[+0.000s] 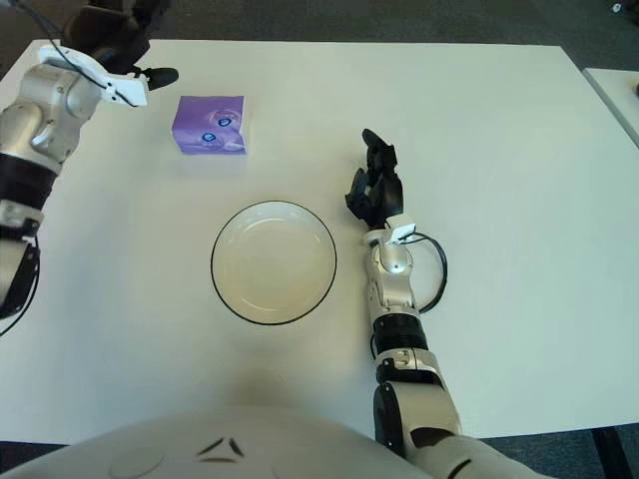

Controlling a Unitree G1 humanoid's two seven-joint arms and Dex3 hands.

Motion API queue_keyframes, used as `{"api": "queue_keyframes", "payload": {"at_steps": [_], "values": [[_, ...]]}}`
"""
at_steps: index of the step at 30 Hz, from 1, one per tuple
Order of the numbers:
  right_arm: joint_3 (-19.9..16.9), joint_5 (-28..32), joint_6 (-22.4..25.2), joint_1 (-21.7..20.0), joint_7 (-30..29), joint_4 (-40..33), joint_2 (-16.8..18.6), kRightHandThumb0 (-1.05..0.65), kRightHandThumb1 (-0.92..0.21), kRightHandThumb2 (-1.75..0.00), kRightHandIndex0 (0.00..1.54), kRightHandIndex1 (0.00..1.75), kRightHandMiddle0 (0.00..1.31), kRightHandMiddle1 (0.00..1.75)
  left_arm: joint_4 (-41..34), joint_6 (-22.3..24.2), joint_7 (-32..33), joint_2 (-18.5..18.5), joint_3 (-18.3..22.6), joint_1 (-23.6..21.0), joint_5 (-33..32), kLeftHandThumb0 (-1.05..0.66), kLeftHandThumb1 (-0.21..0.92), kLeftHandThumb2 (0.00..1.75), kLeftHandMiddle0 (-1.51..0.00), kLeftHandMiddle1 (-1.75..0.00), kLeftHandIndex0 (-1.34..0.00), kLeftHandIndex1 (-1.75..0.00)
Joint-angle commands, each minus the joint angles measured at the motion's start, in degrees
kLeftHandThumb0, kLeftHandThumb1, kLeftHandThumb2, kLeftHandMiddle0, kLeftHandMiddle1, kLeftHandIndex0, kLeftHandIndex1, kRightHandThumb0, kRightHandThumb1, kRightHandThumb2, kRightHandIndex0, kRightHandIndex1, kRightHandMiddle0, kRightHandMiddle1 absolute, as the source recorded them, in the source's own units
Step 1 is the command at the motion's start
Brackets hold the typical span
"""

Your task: Put the tissue paper into the plate.

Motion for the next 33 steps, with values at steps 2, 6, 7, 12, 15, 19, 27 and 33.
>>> {"api": "queue_keyframes", "payload": {"at_steps": [2, 6, 7, 12, 15, 19, 27, 33], "values": [[0.18, -0.05, 1.87, 4.95, -0.59, 7.21, 1.53, -0.56, -0.92, -0.82, 0.20, 0.00, 0.00, 0.55, 12.15, -1.69, 5.25, -3.51, -4.28, -7.19, 2.70, -1.05, 0.92, 0.96, -0.02, -0.01, 0.00, 0.00], [0.24, -0.37, 1.57, 4.59, -0.94, 7.90, 1.56, -0.56, -0.92, -0.82, 0.20, 0.00, 0.00, 0.55, 20.28, -2.67, 8.85, -5.66, -6.95, -10.27, 3.71, -1.05, 0.92, 0.94, -0.01, 0.00, 0.00, 0.00], [0.25, -0.42, 1.49, 4.53, -1.01, 8.01, 1.57, -0.56, -0.92, -0.82, 0.20, 0.00, 0.00, 0.55, 22.22, -2.83, 9.67, -6.14, -7.61, -10.92, 3.90, -1.05, 0.92, 0.94, 0.00, 0.00, 0.00, 0.00], [0.14, -0.40, 0.86, 4.41, -1.10, 8.57, 1.58, -0.57, -0.92, -0.82, 0.21, 0.00, 0.00, 0.56, 28.61, -2.94, 12.64, -7.86, -10.51, -13.05, 4.77, -1.05, 0.92, 0.92, 0.00, 0.00, 0.00, 0.00], [0.10, -0.40, 0.66, 4.39, -1.17, 8.79, 1.53, -0.57, -0.92, -0.82, 0.20, 0.00, 0.00, 0.55, 30.31, -2.58, 13.50, -8.58, -11.98, -13.67, 4.94, -1.05, 0.92, 0.90, 0.00, 0.00, 0.00, 0.00], [0.14, -0.49, 0.67, 4.43, -1.31, 8.85, 1.48, -0.57, -0.92, -0.82, 0.20, 0.00, 0.00, 0.55, 31.45, -1.73, 13.92, -9.89, -13.75, -13.76, 5.21, -1.05, 0.92, 0.90, 0.00, 0.00, 0.00, 0.00], [0.14, -0.33, 0.59, 4.48, -1.24, 9.15, 1.51, -0.57, -0.92, -0.82, 0.20, 0.00, 0.00, 0.55, 33.44, -0.36, 13.91, -12.00, -16.44, -12.76, 5.42, -1.05, 0.92, 0.90, 0.00, 0.00, 0.00, 0.00], [0.10, -0.27, 0.63, 4.53, -1.35, 9.20, 1.65, -0.57, -0.92, -0.82, 0.20, 0.00, 0.00, 0.55, 34.24, 0.68, 13.28, -13.03, -18.25, -12.23, 5.80, -1.05, 0.92, 0.92, 0.00, 0.00, 0.00, 0.00]]}}
